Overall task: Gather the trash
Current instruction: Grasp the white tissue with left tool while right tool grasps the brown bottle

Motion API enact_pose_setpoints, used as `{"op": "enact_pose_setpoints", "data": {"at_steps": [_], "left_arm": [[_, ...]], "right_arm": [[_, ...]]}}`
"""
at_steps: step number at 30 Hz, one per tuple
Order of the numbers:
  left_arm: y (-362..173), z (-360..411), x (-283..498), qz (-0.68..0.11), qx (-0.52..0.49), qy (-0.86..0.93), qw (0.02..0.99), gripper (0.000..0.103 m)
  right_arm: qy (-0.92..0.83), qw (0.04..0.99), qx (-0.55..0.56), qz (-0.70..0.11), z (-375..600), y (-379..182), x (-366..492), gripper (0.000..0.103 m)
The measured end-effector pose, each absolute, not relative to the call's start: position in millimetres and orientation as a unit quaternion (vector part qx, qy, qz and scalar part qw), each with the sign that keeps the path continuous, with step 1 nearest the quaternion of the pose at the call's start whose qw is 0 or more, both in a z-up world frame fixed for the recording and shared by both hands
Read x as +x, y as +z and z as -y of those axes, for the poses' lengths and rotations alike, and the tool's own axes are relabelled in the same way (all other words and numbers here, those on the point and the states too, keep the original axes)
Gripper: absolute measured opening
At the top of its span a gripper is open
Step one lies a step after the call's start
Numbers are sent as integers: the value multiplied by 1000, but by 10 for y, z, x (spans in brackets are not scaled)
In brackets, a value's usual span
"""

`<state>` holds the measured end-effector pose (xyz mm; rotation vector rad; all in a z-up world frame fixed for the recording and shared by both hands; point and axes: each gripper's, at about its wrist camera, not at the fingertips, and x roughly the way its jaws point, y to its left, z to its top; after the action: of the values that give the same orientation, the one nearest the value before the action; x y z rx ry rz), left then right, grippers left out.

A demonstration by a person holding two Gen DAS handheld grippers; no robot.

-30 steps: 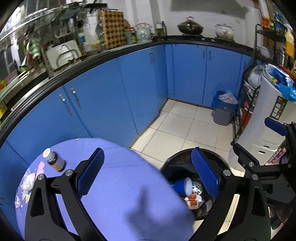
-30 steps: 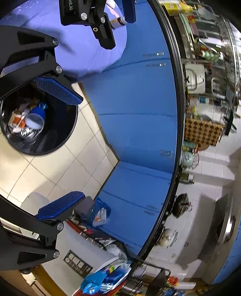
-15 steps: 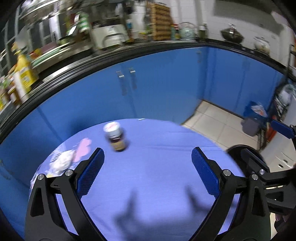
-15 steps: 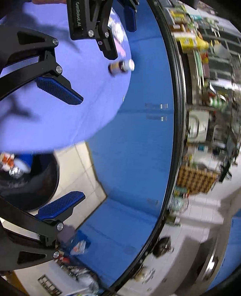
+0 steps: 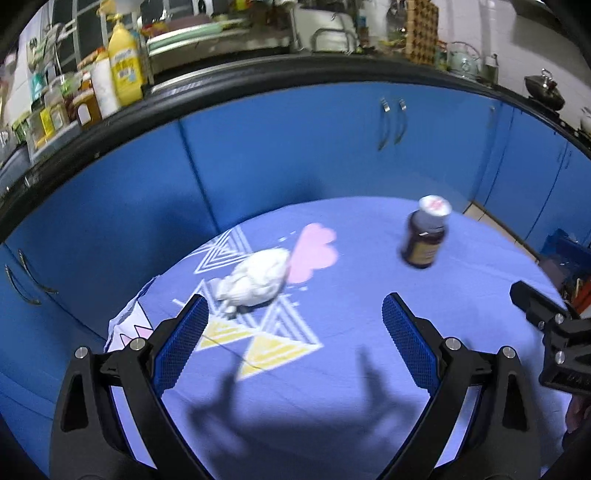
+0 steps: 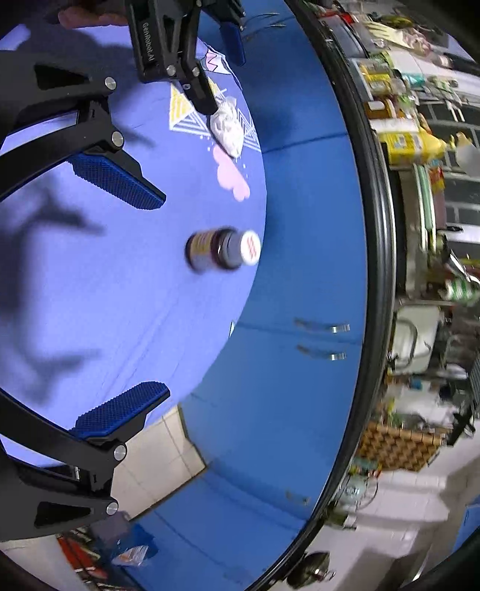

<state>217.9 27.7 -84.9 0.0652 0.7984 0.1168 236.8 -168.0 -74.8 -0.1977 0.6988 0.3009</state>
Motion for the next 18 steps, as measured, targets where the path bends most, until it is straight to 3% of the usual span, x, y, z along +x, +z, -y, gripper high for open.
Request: {"op": "enact_pose_setpoints", "data": {"at_steps": [12, 18], "left_arm": [[-1224, -714, 2647, -417, 21, 47, 908, 93], [-1393, -856, 2839, -442, 10, 48, 896, 79]], "right_arm": [[167, 908, -98, -371, 1222, -1006, 2986, 92], [177, 903, -93, -381, 1095, -1122, 3201, 92]]}}
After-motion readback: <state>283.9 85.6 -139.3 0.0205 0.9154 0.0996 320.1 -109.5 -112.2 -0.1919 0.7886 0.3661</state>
